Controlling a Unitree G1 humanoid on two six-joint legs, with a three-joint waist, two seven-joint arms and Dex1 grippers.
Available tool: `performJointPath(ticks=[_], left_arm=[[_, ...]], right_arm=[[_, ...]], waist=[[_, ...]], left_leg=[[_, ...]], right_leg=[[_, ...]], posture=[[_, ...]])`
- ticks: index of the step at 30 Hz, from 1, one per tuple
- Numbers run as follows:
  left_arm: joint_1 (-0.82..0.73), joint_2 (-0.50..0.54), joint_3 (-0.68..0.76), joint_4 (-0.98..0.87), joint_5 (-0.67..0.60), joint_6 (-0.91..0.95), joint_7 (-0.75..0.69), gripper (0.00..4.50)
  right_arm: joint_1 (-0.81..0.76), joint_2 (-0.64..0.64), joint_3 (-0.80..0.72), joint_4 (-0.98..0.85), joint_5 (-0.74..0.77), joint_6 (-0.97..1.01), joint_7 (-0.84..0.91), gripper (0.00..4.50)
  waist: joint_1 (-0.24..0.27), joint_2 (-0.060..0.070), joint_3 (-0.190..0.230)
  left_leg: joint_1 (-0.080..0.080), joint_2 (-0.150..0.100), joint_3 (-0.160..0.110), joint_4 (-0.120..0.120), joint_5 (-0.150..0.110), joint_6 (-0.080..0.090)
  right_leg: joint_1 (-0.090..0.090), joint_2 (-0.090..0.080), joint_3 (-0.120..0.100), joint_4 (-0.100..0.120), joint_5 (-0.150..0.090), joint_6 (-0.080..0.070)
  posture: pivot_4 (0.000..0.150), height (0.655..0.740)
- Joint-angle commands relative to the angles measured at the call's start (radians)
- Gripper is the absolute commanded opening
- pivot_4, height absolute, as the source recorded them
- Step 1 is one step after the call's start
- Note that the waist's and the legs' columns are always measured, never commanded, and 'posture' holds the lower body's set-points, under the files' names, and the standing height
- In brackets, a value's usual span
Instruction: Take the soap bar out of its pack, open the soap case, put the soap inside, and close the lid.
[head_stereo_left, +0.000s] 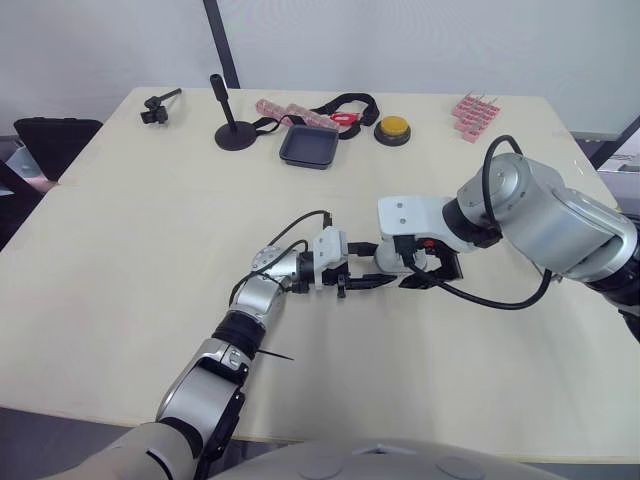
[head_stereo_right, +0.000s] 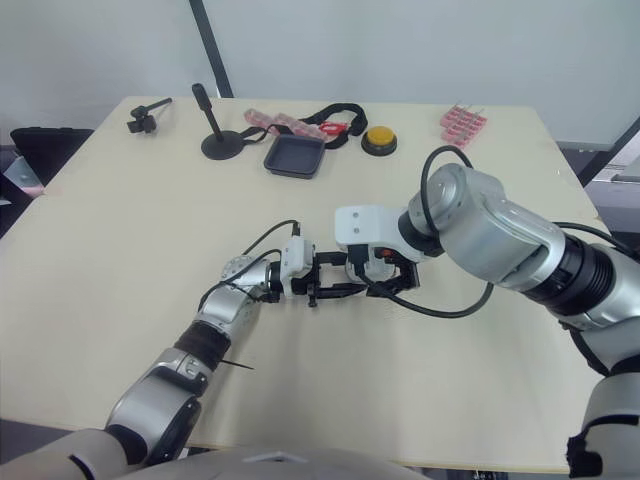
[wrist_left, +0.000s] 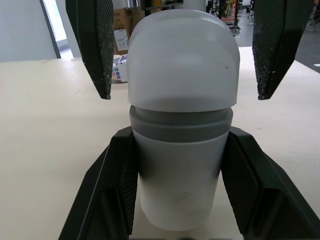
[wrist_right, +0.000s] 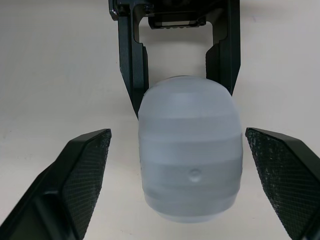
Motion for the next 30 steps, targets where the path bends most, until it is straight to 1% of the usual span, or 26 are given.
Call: performJointPath(ticks=[1,6,10,20,23,25,28,30], left_arm=[[-0.009,-0.003,-0.003,0.008,0.011,0.000,0.000,1.86],[-0.006,-0.003,-0.001,0.008,0.008,0.005,0.000,1.86],[-0.001,-0.001,0.001,0.001,0.006,0.010,0.002,1.86],[0.006,0.000,0.001,-0.007,-0.002,0.020,-0.005,1.86],[0.008,0.001,0.001,-0.010,-0.003,0.025,-0.009,1.86],[0.010,0.002,0.001,-0.011,-0.005,0.029,-0.013,1.86],[0.012,0.004,0.000,-0.014,-0.006,0.033,-0.020,1.86],[0.012,0.005,0.002,-0.013,-0.005,0.034,-0.023,1.86]], right_arm=[[-0.014,0.000,-0.024,-0.005,-0.007,-0.005,-0.003,4.45],[-0.010,-0.018,-0.048,-0.019,0.004,-0.004,0.001,4.45],[0.011,-0.065,-0.064,-0.052,0.013,-0.005,0.017,4.45],[0.107,-0.237,-0.142,-0.089,0.004,-0.085,0.069,4.45],[0.156,-0.294,-0.190,-0.080,-0.001,-0.126,0.076,4.45],[0.191,-0.330,-0.222,-0.054,-0.017,-0.188,0.082,4.45],[0.194,-0.342,-0.284,-0.007,-0.007,-0.227,0.094,3.64],[0.173,-0.324,-0.318,0.007,0.010,-0.216,0.098,2.99]], waist=[[0.000,0.000,0.000],[0.000,0.000,0.000],[0.003,0.000,0.000],[0.002,0.000,0.000],[0.002,0.000,0.000],[0.001,0.000,0.000],[-0.003,0.000,0.000],[-0.003,0.000,0.000]], left_leg=[[0.000,0.000,0.000,0.000,0.000,0.000],[0.000,0.000,0.000,0.000,0.000,0.000],[0.000,0.000,0.000,0.000,0.000,0.000],[0.000,0.000,0.000,0.000,0.000,0.000],[-0.001,0.000,0.000,0.000,0.000,0.000],[-0.001,0.000,0.000,0.000,0.000,0.000],[0.000,0.000,0.000,0.000,0.000,0.000],[0.000,0.000,0.000,0.000,0.000,0.000]], right_leg=[[0.000,0.000,0.000,0.000,0.000,0.000],[0.000,0.000,0.000,0.000,0.000,0.000],[0.000,0.000,0.000,0.000,0.000,0.000],[0.000,0.000,0.000,-0.001,0.000,0.000],[0.000,0.000,0.000,-0.001,0.000,0.000],[0.000,0.000,0.000,-0.001,0.000,0.000],[0.000,0.000,0.000,-0.001,0.000,0.000],[0.000,0.000,0.000,-0.001,0.000,0.000]], posture=[[0.150,0.7400],[0.150,0.7400],[0.150,0.7400],[0.150,0.7400],[0.150,0.7400],[0.150,0.7400],[0.150,0.7400],[0.150,0.7400]])
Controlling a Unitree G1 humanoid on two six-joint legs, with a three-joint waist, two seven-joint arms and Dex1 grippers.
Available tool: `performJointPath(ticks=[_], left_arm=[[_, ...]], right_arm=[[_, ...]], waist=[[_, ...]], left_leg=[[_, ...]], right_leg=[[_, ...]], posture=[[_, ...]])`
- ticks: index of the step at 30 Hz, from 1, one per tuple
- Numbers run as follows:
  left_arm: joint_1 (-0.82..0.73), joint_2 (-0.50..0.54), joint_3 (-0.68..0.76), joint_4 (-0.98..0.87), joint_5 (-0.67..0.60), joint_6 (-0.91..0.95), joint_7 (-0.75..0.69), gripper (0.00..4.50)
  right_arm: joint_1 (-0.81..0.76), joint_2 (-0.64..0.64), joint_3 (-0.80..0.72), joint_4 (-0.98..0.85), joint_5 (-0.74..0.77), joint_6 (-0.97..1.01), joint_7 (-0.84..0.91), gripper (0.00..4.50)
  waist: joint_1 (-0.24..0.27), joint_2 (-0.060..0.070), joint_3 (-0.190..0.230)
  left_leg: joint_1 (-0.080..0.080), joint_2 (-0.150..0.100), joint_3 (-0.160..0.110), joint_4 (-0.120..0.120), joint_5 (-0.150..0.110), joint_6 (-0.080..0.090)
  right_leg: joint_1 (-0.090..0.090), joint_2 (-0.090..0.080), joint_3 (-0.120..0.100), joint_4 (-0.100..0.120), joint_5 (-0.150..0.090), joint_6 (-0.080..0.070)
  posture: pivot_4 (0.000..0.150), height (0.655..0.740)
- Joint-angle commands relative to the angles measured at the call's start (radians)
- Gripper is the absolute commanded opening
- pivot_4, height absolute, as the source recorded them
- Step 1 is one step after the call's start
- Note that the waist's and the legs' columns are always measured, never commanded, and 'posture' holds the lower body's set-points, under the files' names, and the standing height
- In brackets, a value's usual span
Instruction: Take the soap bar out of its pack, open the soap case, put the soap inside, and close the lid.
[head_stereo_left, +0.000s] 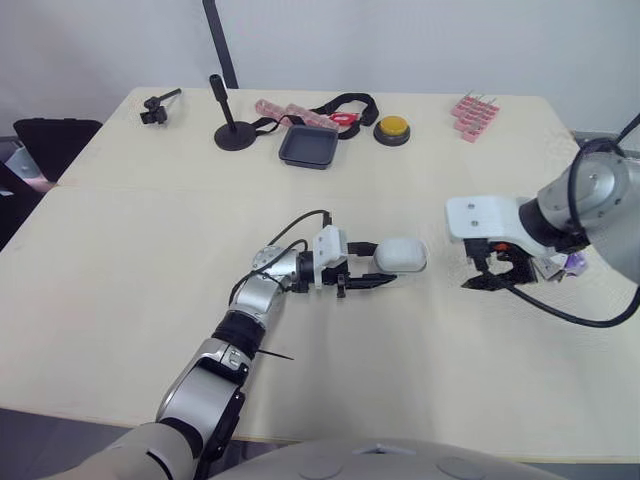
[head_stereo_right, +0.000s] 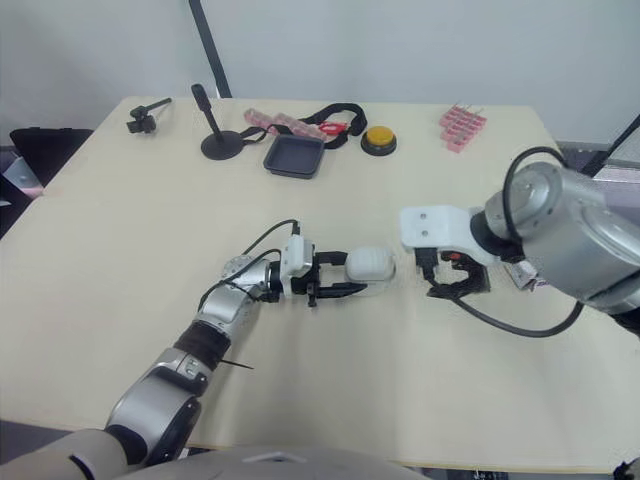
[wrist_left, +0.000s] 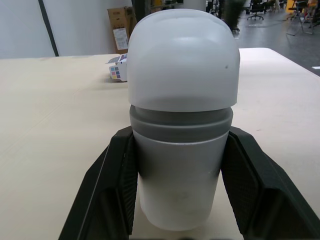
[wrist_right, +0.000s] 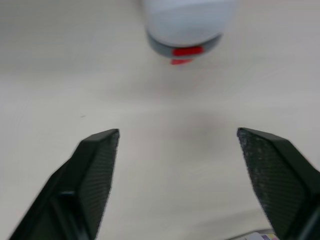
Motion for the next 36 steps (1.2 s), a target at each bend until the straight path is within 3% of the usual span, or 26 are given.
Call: performJointPath(ticks=[1,9,36], left_arm=[[0.009,0.004,-0.005,-0.004,-0.001,0.007,-0.015,1.86],[0.014,0.013,-0.001,-0.011,0.002,0.010,-0.023,1.86],[0.025,0.027,0.001,-0.040,0.008,0.022,-0.008,1.86]], right_arm=[[-0.042,0.016,-0.098,0.015,0.019,-0.007,0.010,2.65],[-0.142,0.175,-0.192,-0.009,0.150,0.162,-0.022,0.05],[-0.081,0.234,-0.077,-0.067,0.195,0.207,-0.141,0.02]], waist=[[0.000,0.000,0.000],[0.004,0.000,0.000],[0.001,0.000,0.000]], left_leg=[[0.000,0.000,0.000,0.000,0.000,0.000],[-0.001,0.001,0.000,0.000,0.000,0.001],[-0.001,-0.001,0.000,0.000,0.000,0.000]], right_leg=[[0.000,0.000,0.000,0.000,0.000,0.000],[-0.002,0.000,0.000,0.001,0.000,0.000],[-0.002,0.001,0.000,0.000,0.000,0.000]], posture=[[0.150,0.7400],[0.150,0.7400],[0.150,0.7400]])
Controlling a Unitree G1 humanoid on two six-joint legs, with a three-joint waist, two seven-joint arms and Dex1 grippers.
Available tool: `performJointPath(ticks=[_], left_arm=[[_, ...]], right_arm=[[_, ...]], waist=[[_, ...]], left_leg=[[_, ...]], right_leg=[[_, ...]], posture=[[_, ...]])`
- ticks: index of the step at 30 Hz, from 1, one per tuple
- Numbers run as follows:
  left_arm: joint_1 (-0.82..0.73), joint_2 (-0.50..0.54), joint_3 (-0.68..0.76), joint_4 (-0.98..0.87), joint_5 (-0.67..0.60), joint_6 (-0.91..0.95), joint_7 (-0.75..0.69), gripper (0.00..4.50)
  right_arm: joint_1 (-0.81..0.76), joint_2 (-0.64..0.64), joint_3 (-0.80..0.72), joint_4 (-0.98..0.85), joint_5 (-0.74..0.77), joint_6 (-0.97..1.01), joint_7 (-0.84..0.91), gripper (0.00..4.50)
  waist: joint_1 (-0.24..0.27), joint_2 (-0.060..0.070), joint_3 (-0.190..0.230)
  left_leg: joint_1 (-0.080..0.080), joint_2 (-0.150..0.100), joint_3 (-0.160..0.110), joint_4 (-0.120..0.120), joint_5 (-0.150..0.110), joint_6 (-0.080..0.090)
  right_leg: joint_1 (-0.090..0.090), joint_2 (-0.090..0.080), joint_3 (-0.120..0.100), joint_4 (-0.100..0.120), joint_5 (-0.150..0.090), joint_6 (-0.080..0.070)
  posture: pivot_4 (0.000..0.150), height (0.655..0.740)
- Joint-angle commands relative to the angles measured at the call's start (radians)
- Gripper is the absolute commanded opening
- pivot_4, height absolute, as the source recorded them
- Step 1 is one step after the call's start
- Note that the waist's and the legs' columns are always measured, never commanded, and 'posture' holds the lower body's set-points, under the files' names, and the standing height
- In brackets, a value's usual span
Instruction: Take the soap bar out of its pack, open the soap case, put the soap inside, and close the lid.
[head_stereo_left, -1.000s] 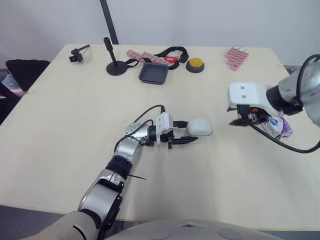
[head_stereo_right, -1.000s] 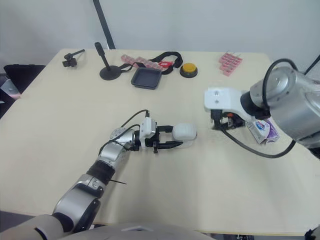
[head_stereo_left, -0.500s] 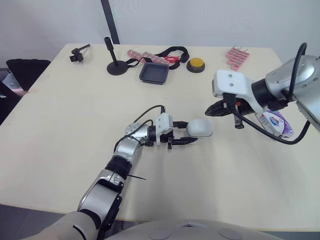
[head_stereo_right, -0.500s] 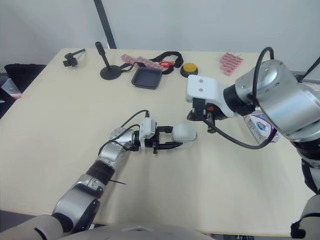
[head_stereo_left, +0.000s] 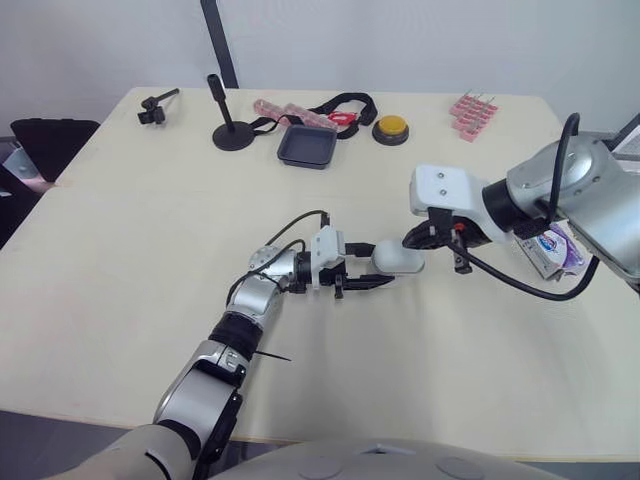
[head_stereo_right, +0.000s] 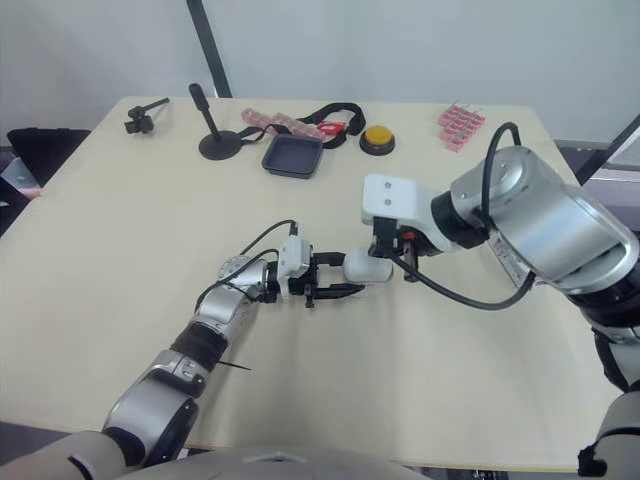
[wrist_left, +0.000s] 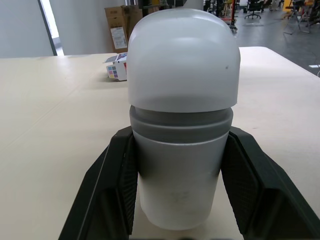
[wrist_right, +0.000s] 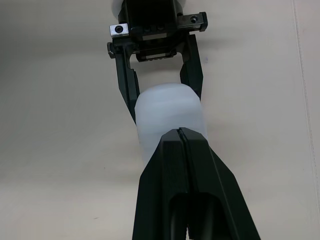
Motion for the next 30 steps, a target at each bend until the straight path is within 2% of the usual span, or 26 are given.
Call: performJointPath(ticks=[1,30], left_arm=[[0.013,0.016,-0.002,-0.010,0.006,0.008,0.000,1.86],[0.013,0.022,-0.006,-0.018,0.009,0.008,0.007,1.86]], right_arm=[[0.005,-0.007,-0.010,-0.024,-0.001,-0.008,-0.011,0.02],[0.063,0.013,0.053,-0.009,-0.037,-0.046,-0.044,0.02]], waist=[[0.000,0.000,0.000],[-0.010,0.000,0.000]], left_leg=[[0.000,0.000,0.000,0.000,0.000,0.000],[0.003,0.000,0.000,0.000,0.000,-0.001]], right_leg=[[0.000,0.000,0.000,0.000,0.000,0.000],[0.003,0.000,0.000,0.000,0.000,0.000]], posture=[[0.150,0.7400],[0.150,0.7400]])
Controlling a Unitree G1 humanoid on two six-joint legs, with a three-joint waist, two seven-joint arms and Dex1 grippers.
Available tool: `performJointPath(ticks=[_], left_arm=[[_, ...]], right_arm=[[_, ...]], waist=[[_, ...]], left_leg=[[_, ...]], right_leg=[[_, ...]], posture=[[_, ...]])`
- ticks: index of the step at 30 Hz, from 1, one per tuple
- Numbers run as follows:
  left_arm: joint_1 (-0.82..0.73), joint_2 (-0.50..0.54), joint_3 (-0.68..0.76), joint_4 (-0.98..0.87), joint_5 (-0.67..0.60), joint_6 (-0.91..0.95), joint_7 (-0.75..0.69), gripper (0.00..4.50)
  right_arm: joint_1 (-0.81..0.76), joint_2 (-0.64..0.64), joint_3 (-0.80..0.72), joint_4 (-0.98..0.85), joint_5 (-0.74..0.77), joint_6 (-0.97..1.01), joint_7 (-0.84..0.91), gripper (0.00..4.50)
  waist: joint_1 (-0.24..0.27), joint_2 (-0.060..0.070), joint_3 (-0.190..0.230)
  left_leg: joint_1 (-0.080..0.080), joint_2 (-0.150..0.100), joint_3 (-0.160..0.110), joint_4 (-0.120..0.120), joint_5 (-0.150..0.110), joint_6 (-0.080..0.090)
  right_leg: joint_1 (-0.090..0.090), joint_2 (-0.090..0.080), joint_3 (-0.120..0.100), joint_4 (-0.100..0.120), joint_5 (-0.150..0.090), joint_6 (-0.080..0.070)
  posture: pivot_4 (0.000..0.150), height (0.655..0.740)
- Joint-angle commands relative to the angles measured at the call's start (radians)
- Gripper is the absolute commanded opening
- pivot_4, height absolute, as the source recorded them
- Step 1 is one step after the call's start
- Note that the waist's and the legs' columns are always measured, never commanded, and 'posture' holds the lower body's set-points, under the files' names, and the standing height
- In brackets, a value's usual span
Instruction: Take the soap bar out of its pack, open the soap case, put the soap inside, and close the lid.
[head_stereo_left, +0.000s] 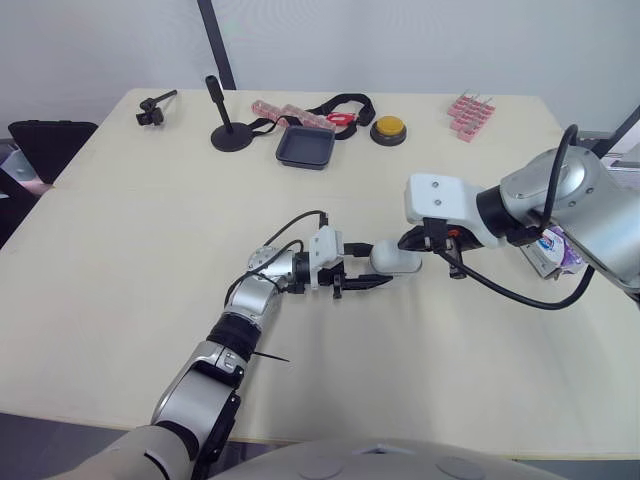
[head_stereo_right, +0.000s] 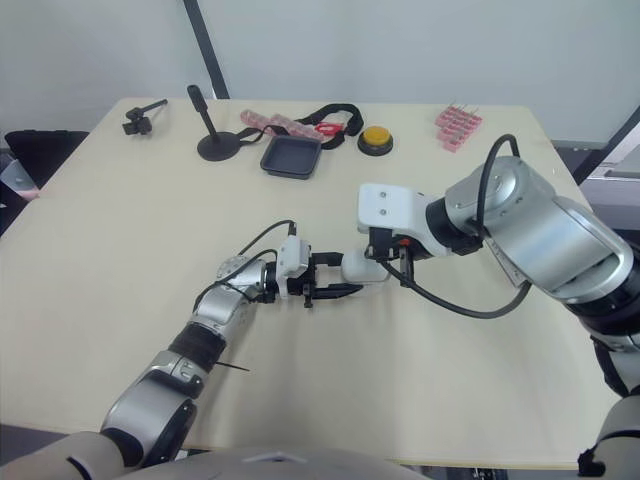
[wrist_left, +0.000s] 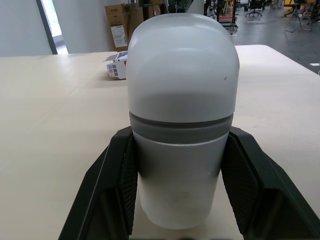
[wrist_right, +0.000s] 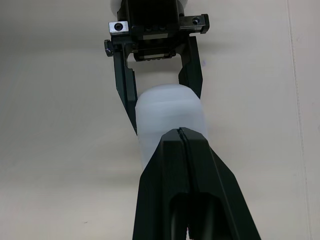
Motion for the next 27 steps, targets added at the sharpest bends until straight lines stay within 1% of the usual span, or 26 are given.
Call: performJointPath(ticks=[1,6,9,13,17,20,23,26,27], left_arm=[[0.009,0.011,-0.005,-0.012,0.009,0.001,-0.001,1.86],[0.011,0.012,-0.005,-0.016,0.006,0.004,0.000,1.86],[0.011,0.012,-0.005,-0.017,0.004,0.005,0.001,1.86],[0.012,0.013,-0.005,-0.019,0.003,0.006,0.001,1.86],[0.011,0.013,-0.001,-0.015,0.001,0.006,0.005,1.86],[0.013,0.014,0.001,-0.016,-0.002,0.006,0.003,1.86],[0.013,0.013,0.002,-0.015,-0.004,0.006,0.000,1.86],[0.013,0.012,0.004,-0.015,-0.004,0.005,-0.003,1.86],[0.014,0.012,0.004,-0.014,-0.004,0.004,-0.004,1.86]], right_arm=[[0.028,0.007,0.047,0.010,-0.016,0.007,-0.006,0.02],[0.050,0.014,0.062,0.003,-0.019,0.010,-0.016,0.02],[0.066,0.020,0.076,0.006,-0.032,0.007,-0.024,0.02],[0.072,0.026,0.072,0.010,-0.037,0.011,-0.028,0.02],[0.048,0.055,-0.024,0.009,0.010,0.009,-0.029,0.02],[0.021,0.105,-0.163,0.016,0.095,0.018,-0.027,0.02],[0.003,0.122,-0.282,0.014,0.184,0.050,-0.023,0.02],[0.006,0.119,-0.352,0.030,0.215,0.054,-0.047,0.80],[0.018,0.109,-0.373,0.034,0.216,0.040,-0.053,1.13]], waist=[[-0.002,0.000,0.000],[-0.006,0.000,0.000],[-0.012,-0.001,-0.001],[-0.016,-0.002,-0.002],[-0.017,-0.002,-0.002],[-0.018,-0.001,-0.001],[-0.011,0.000,0.000],[-0.007,-0.001,0.000],[-0.007,-0.001,0.000]], left_leg=[[0.001,0.000,0.000,0.000,0.000,0.000],[0.007,0.001,0.000,-0.002,0.000,-0.001],[0.016,0.001,0.000,-0.007,-0.001,-0.001],[0.017,0.001,0.001,-0.009,-0.001,-0.001],[0.017,0.001,0.001,-0.009,-0.001,-0.001],[0.016,0.001,0.001,-0.009,-0.001,-0.001],[0.013,0.001,0.001,-0.010,-0.001,-0.001],[0.012,0.000,0.002,-0.011,-0.001,-0.001],[0.012,0.000,0.002,-0.011,-0.001,-0.001]], right_leg=[[0.001,0.000,0.000,0.000,0.000,0.000],[0.006,0.000,0.000,-0.003,0.000,0.000],[0.015,0.000,0.000,-0.008,0.000,0.000],[0.016,0.000,0.000,-0.009,0.000,0.000],[0.016,0.000,0.000,-0.009,0.000,0.000],[0.015,0.000,0.000,-0.009,0.000,0.000],[0.013,0.000,0.000,-0.010,0.000,0.000],[0.013,0.000,0.000,-0.013,0.000,0.000],[0.013,0.000,0.000,-0.013,0.000,0.000]], posture=[[0.150,0.7400],[0.150,0.7400],[0.150,0.7400],[0.150,0.7400],[0.150,0.7400],[0.150,0.7400],[0.150,0.7400],[0.150,0.7400],[0.150,0.7400]])
